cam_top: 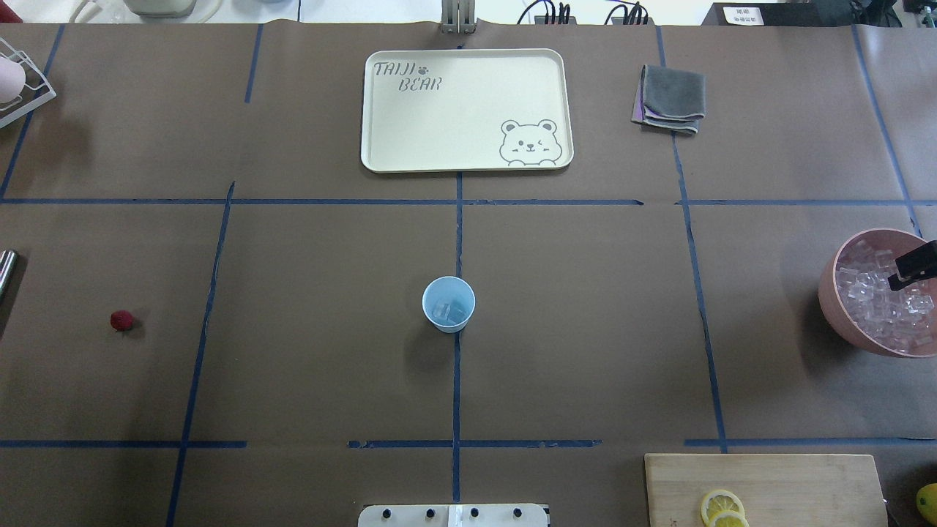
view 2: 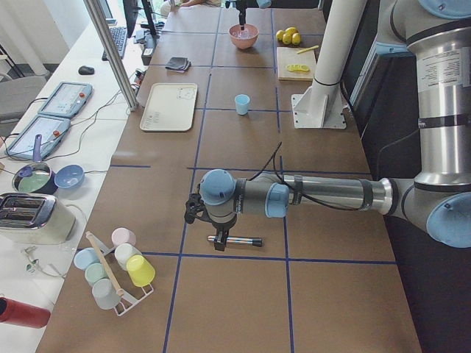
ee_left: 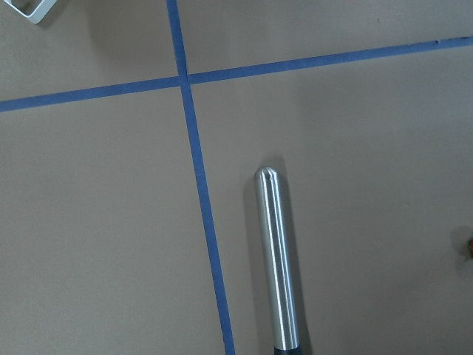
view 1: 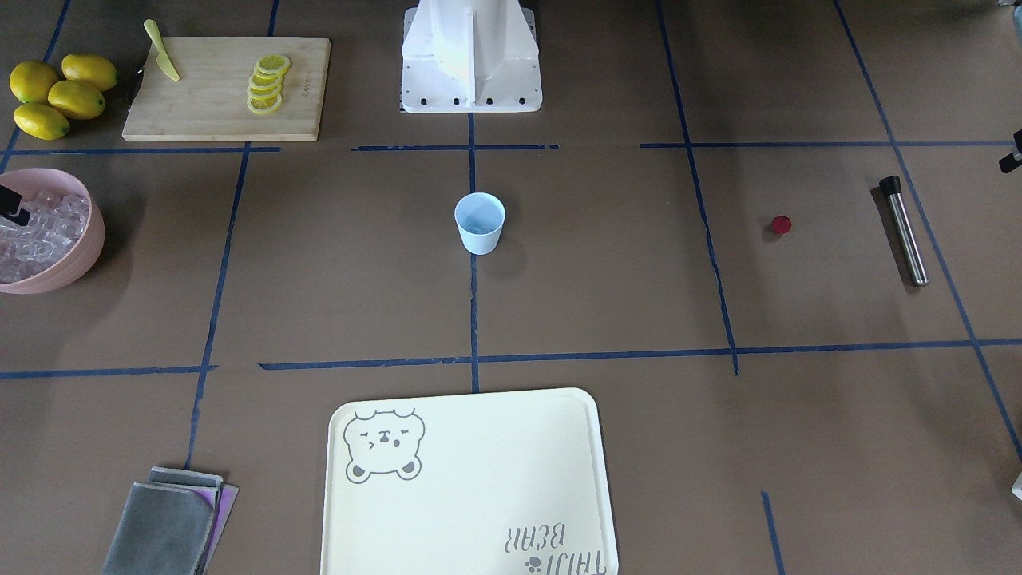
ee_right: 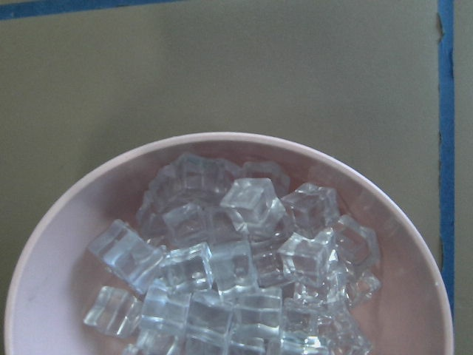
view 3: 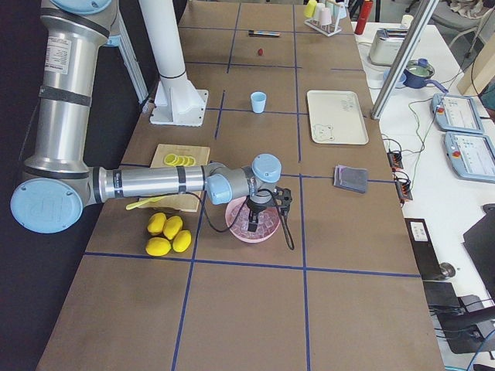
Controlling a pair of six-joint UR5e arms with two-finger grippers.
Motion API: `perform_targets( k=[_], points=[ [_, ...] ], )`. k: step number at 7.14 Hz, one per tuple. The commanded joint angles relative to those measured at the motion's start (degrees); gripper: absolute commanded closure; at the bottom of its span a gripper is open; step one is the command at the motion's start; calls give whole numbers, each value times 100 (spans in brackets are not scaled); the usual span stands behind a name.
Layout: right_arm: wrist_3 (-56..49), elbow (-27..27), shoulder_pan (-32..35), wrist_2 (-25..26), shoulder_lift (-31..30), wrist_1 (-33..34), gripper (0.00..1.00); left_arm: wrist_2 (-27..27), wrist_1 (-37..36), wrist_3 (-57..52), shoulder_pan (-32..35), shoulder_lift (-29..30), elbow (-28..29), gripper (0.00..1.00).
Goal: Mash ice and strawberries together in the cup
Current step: 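Grasp a third ice cube from the pink bowl with the right gripper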
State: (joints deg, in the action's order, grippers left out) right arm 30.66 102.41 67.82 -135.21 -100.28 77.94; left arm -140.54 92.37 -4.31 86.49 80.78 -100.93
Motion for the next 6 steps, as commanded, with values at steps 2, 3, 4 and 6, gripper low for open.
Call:
perform_targets(
  k=[2, 3, 4, 6],
  points=[
    [-34, -177, -50, 4, 9, -15, 10, 0, 9, 0, 0, 0, -6, 0],
    [-16, -177, -50, 4, 9, -7, 18, 0, 17, 0, 0, 0, -6, 0],
    [-7, -177, -50, 4, 9, -7, 21, 0, 26, 0, 0, -9, -6, 0],
    [1, -186, -50, 4, 9, -7, 31, 0, 26, 0, 0, -9, 3, 0]
  ],
)
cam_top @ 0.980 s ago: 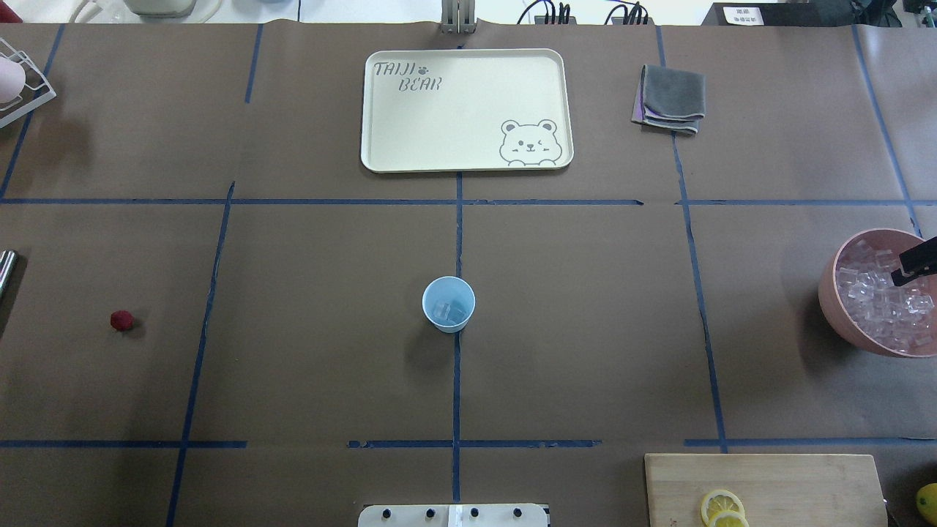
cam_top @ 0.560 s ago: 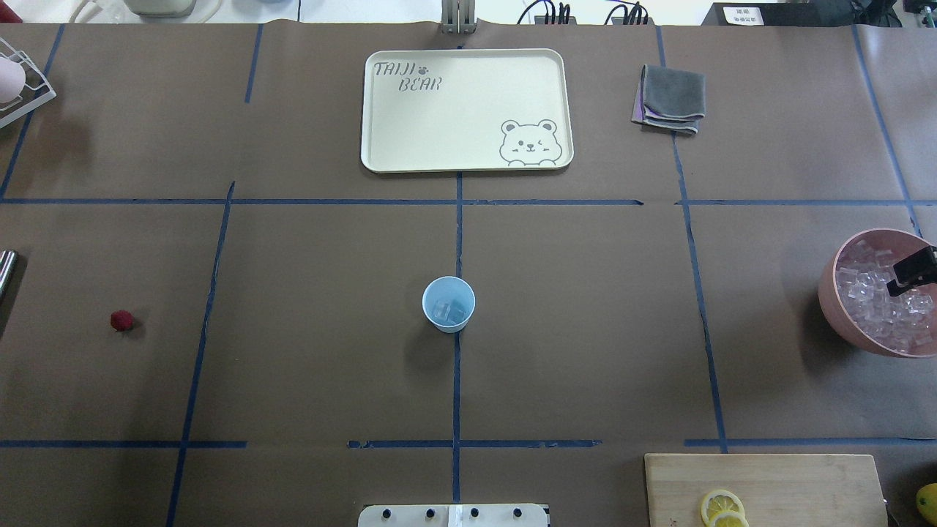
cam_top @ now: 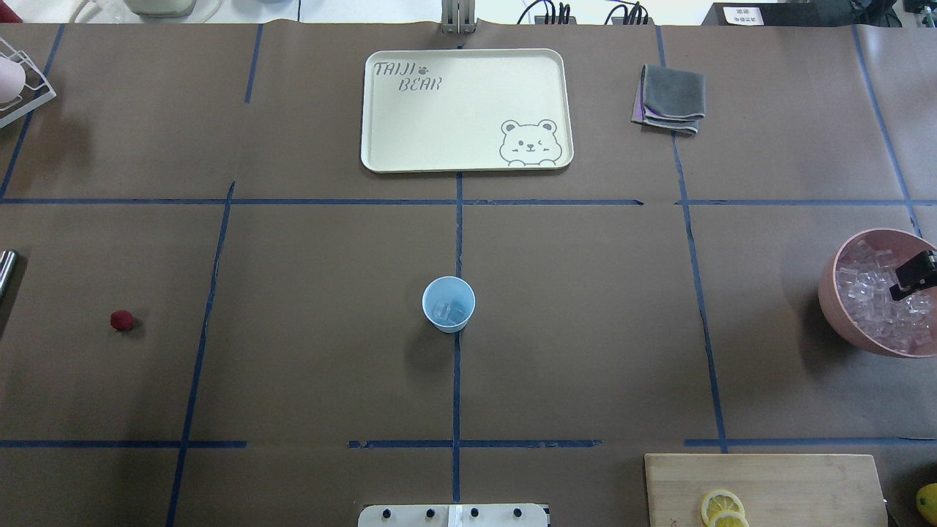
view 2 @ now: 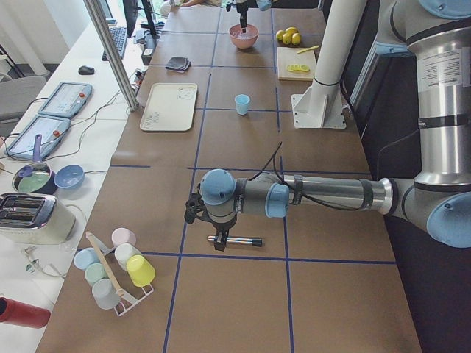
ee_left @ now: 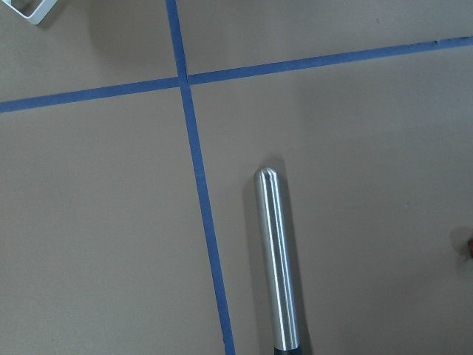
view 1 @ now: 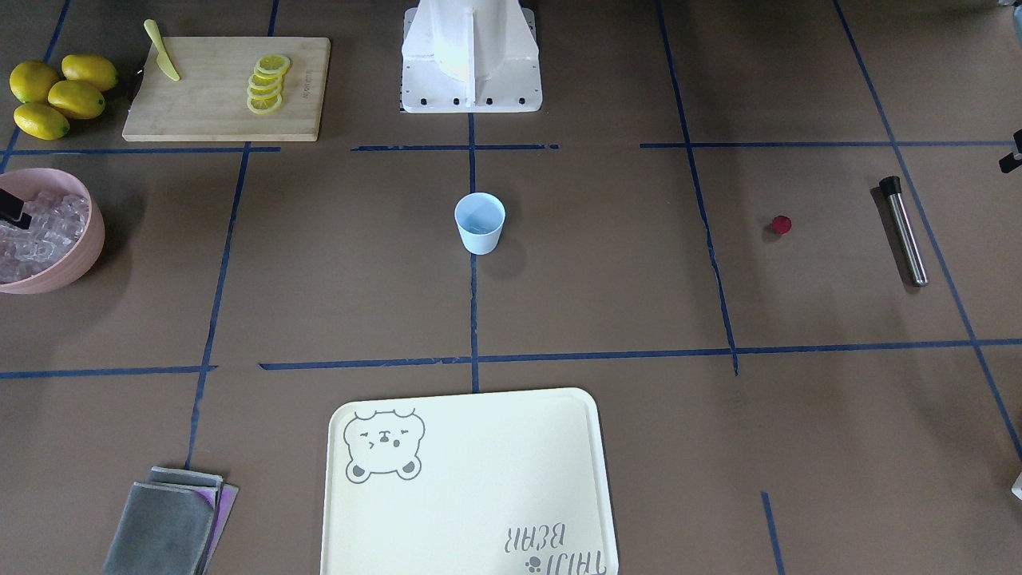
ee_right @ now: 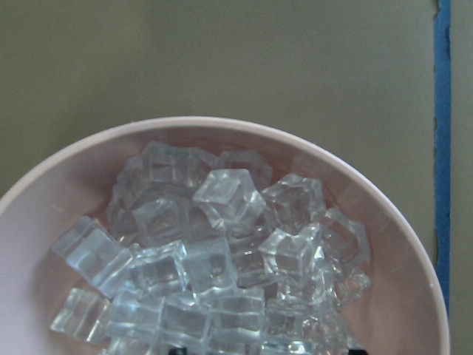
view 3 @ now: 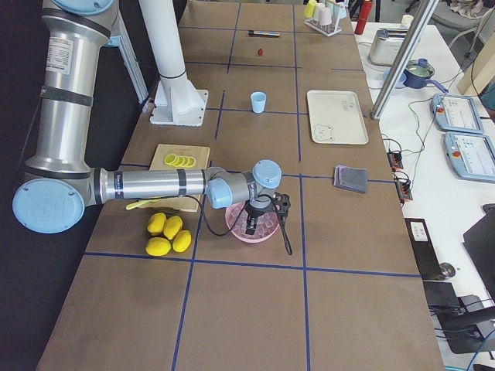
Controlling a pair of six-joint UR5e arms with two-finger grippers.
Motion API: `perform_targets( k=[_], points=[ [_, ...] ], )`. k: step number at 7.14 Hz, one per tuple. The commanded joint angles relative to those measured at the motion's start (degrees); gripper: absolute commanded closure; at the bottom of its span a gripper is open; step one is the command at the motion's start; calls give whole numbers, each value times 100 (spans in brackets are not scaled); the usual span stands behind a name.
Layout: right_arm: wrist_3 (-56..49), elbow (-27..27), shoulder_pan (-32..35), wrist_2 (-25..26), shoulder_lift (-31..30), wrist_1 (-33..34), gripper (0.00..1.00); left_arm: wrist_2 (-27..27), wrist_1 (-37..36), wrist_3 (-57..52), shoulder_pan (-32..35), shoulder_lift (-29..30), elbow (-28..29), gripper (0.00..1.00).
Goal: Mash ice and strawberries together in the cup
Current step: 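Grasp a third ice cube from the pink bowl with the right gripper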
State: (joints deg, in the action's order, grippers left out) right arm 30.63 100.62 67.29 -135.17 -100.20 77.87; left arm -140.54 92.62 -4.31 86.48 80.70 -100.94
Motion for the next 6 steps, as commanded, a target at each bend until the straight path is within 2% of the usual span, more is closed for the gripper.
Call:
perform_targets(
  k=[1, 4, 5, 6],
  points=[
    [13, -16, 4, 0, -9, 9, 36, 0, 2, -9, 0, -2, 4, 0],
    [5, -52, -5, -9, -9, 9, 37, 0, 2, 0, 0, -2, -5, 0],
    [5, -52, -14, -9, -9, 9, 42, 0, 2, 0, 0, 7, -5, 0],
    [13, -52, -14, -18, -9, 9, 55, 0, 2, -9, 0, -2, -5, 0]
  ],
)
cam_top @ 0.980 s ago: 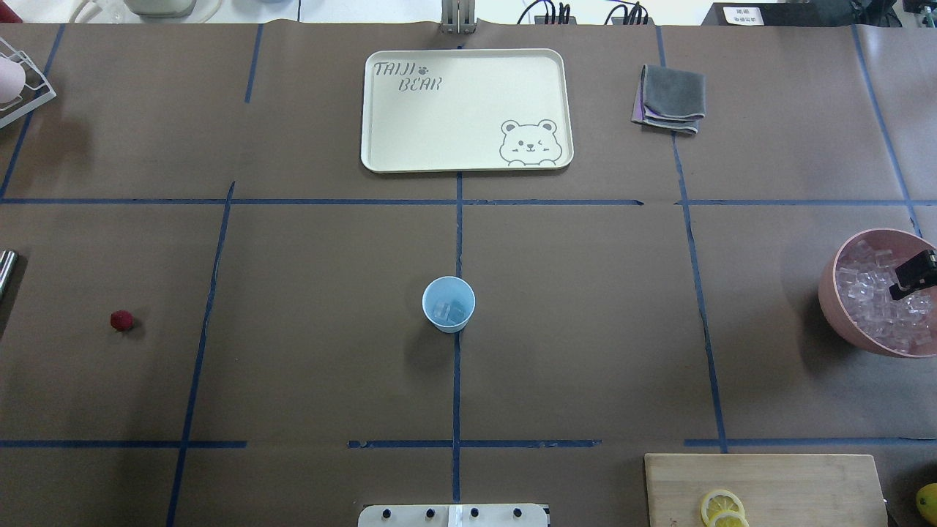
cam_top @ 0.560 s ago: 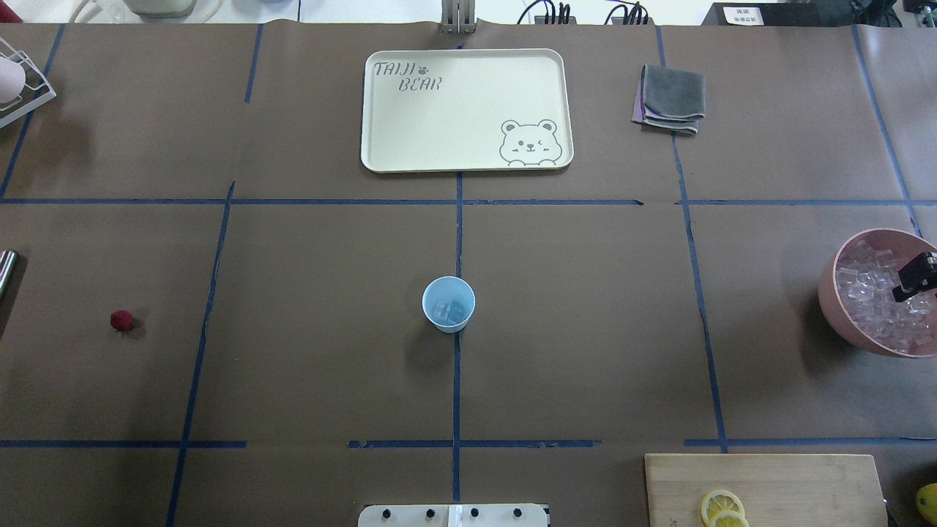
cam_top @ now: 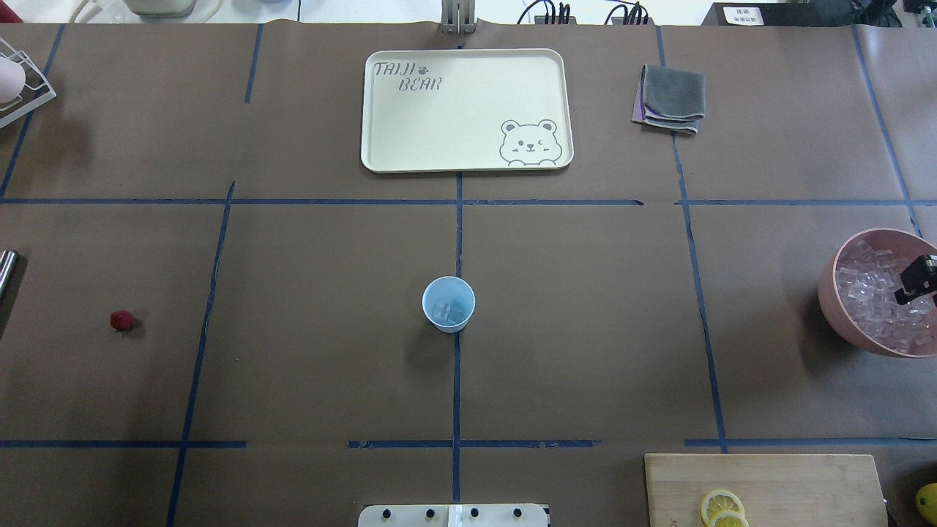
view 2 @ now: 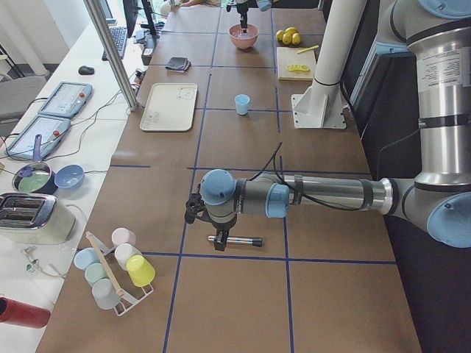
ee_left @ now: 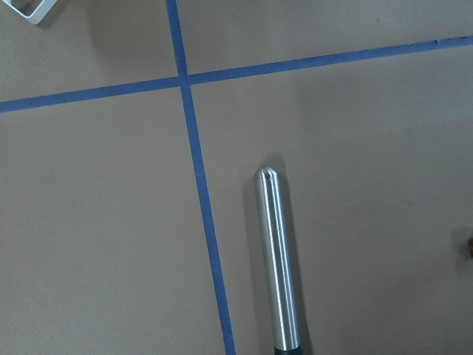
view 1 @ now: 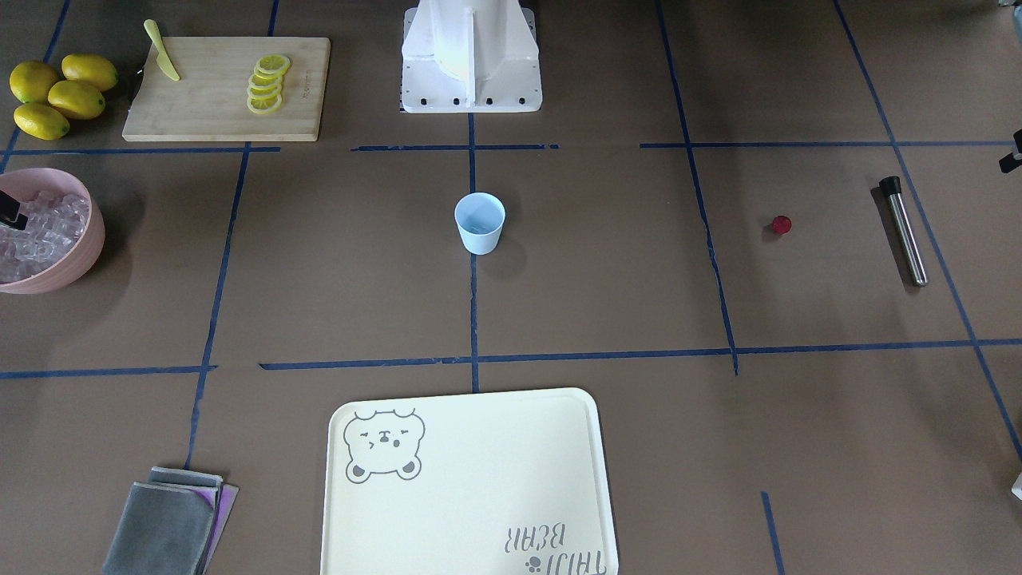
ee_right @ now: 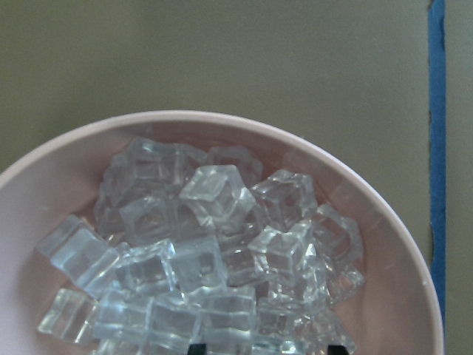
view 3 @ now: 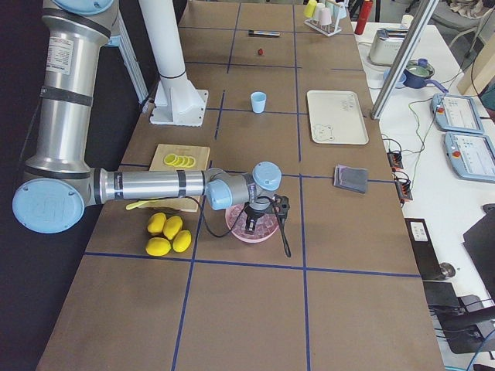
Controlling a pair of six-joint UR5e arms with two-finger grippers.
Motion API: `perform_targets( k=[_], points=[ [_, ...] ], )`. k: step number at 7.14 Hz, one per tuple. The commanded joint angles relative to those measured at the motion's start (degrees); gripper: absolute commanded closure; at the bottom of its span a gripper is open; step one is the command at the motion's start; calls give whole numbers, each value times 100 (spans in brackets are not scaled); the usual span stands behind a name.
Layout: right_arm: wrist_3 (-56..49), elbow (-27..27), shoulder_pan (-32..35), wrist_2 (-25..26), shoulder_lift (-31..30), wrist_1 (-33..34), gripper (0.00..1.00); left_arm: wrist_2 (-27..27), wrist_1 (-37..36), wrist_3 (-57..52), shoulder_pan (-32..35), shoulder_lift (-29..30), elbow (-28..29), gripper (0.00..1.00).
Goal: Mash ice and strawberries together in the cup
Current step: 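Grasp a third ice cube from the pink bowl with the right gripper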
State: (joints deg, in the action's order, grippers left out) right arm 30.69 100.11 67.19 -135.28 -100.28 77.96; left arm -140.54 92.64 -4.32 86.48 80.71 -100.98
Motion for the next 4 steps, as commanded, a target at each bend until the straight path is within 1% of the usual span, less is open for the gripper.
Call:
perform_targets(
  k=[1, 2, 3, 4],
  points=[
    [-28, -44, -4, -7, 0, 0, 72, 0, 0, 2, 0, -3, -1, 0],
    [-63, -53, -4, -16, 0, 0, 92, 0, 0, 2, 0, -3, -1, 0],
    [-72, -53, -4, -33, 0, 0, 99, 0, 0, 2, 0, -3, -1, 0],
    [-72, 16, -4, -60, 0, -9, 100, 0, 0, 2, 0, -3, -1, 0]
  ],
)
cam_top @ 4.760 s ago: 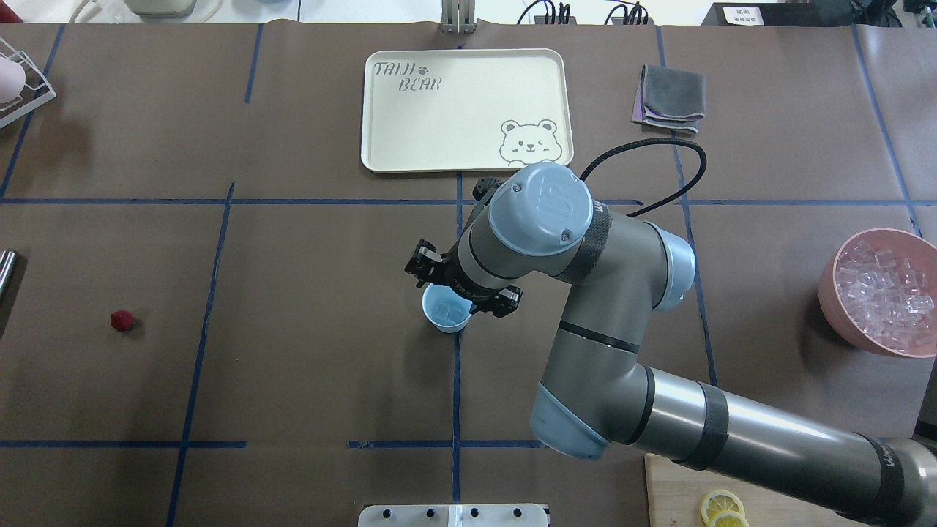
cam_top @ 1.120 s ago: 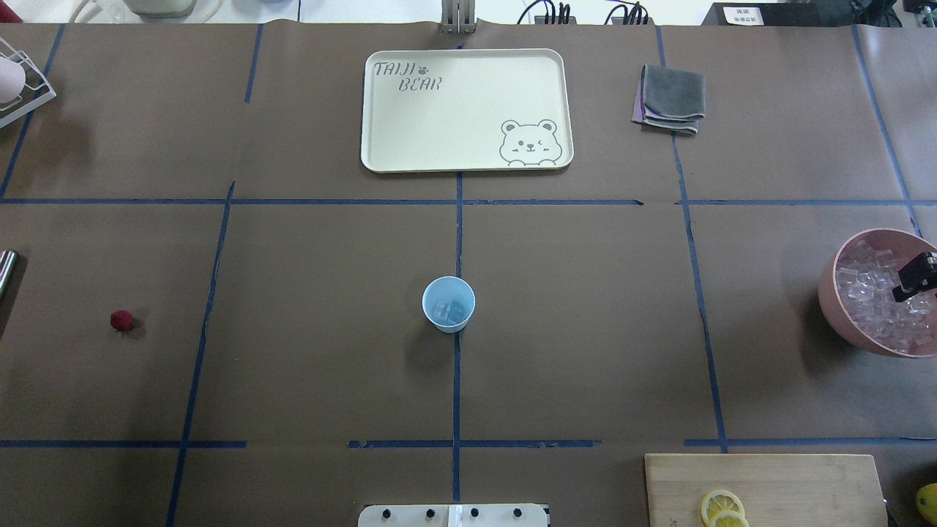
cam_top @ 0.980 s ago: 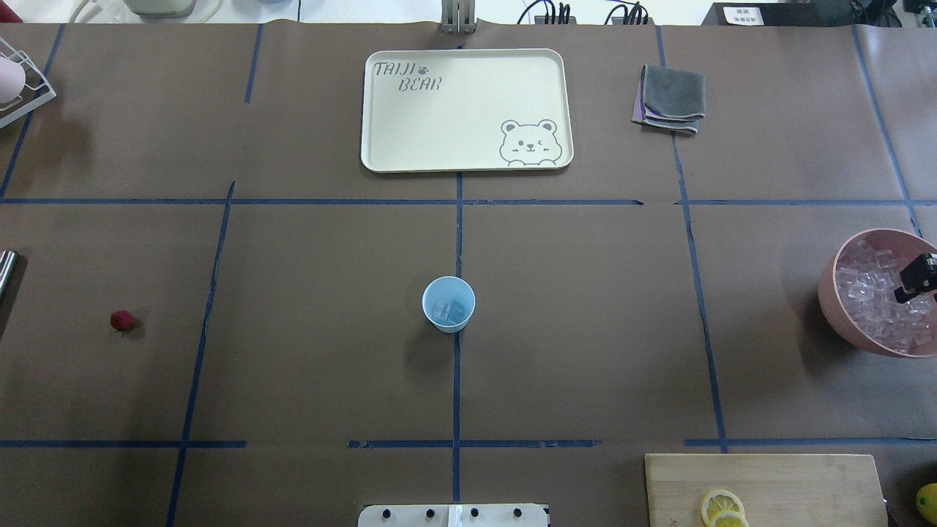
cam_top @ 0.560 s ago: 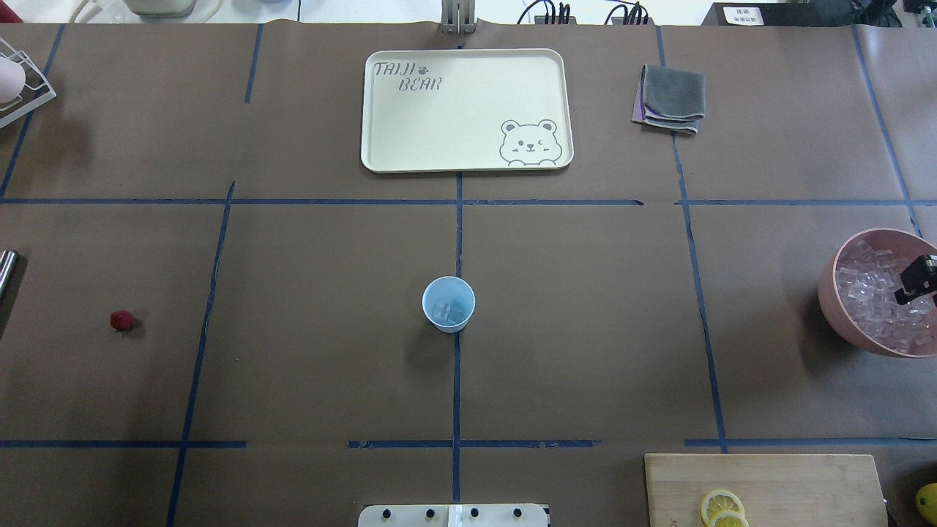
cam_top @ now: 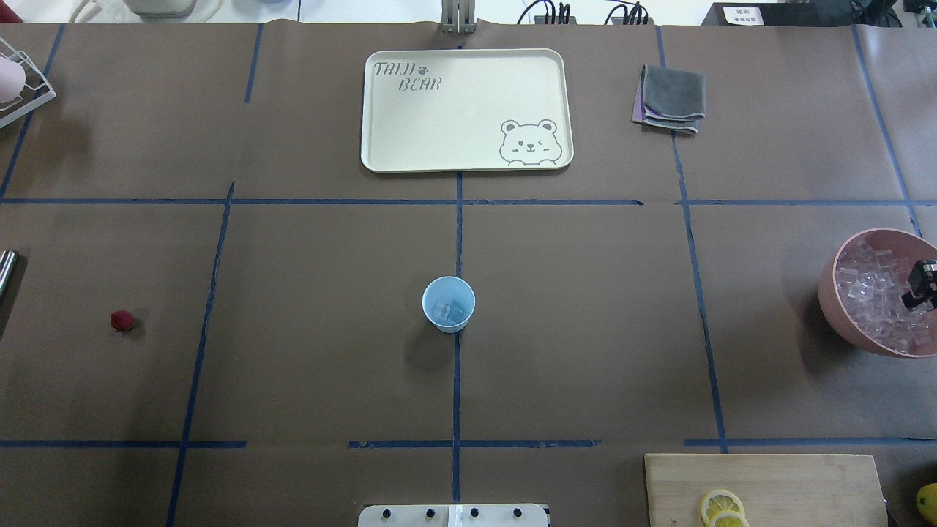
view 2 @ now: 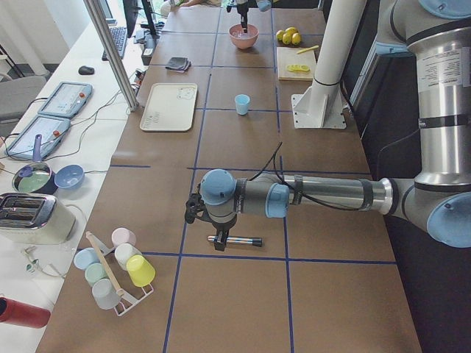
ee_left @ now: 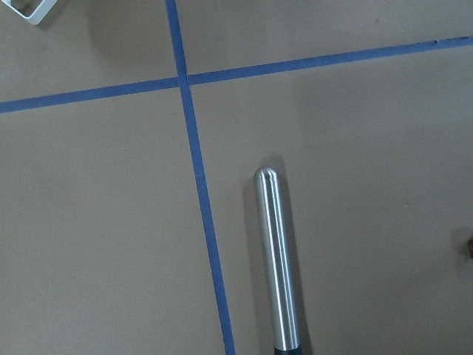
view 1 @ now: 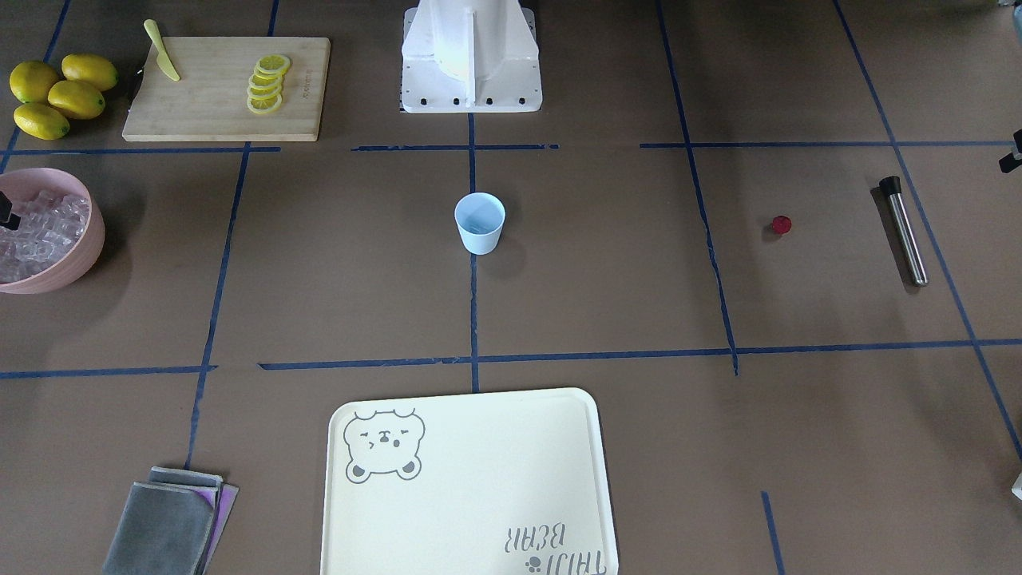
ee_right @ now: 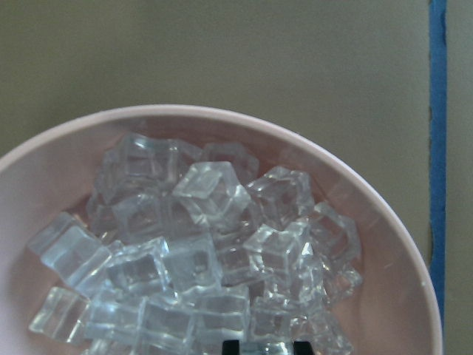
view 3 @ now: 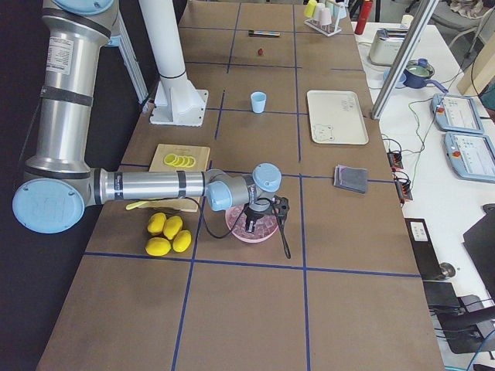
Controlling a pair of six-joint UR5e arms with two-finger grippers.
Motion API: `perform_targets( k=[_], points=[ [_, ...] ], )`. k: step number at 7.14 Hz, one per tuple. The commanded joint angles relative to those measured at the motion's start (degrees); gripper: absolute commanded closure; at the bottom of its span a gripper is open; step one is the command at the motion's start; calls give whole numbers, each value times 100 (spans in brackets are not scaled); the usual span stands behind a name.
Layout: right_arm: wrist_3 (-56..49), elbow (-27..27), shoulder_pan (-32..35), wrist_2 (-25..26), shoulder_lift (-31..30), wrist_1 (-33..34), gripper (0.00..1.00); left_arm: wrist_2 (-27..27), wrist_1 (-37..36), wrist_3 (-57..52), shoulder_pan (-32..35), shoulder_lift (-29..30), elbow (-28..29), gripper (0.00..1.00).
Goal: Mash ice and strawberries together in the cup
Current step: 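Grasp a third ice cube from the pink bowl with the right gripper, then carry the ice cube with the right gripper to the blue cup and release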
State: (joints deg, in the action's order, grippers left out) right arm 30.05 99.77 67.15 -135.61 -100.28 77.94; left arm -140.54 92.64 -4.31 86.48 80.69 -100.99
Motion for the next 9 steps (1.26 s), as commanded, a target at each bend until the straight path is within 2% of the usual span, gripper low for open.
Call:
perform_targets(
  k=[1, 2, 3, 5, 7, 8, 9],
  points=[
    [-8, 304, 35, -88, 9, 10, 100, 0, 0, 0, 0, 0, 0, 0],
    [35, 759, 218, -63, 26, 63, 100, -9, 0, 0, 0, 0, 0, 0],
    [244, 990, 220, -71, 374, 176, 100, -122, 0, 0, 0, -9, 0, 0],
    [2178, 992, -16, -342, 1515, 300, 100, -176, 9, 9, 0, -9, 0, 0],
    [4620, 1018, -953, -248, 2727, 265, 100, -184, 9, 0, 0, 0, 0, 0],
    [5441, 1027, -1480, 75, 3195, 265, 100, -184, 96, -8, 0, -18, 0, 0],
    [6276, 958, -2260, 713, 3756, 283, 100, -184, 140, -9, 0, -35, 0, 0]
  ],
)
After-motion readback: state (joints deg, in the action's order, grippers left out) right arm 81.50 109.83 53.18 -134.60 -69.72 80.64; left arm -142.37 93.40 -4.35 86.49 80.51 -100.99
